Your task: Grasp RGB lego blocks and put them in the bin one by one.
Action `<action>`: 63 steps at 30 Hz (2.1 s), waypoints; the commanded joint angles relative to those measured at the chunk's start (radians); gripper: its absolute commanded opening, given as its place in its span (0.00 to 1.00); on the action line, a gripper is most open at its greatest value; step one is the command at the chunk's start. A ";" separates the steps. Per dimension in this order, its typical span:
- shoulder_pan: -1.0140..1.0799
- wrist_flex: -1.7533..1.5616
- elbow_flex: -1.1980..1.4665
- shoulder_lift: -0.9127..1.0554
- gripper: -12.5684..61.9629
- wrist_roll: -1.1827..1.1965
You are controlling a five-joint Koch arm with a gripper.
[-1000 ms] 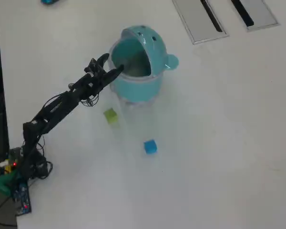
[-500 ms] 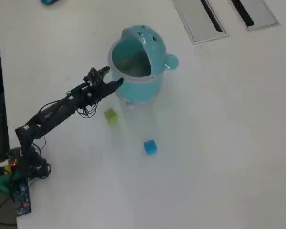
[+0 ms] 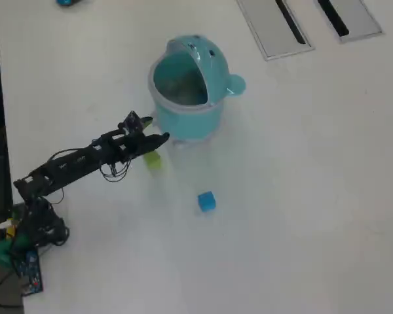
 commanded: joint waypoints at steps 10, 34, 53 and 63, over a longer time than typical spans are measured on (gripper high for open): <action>0.015 -0.021 0.078 0.040 0.63 -0.011; 0.006 -0.186 0.233 -0.132 0.63 -0.011; 0.000 -0.305 0.272 -0.258 0.63 -0.009; -0.003 -0.308 0.229 -0.284 0.55 0.020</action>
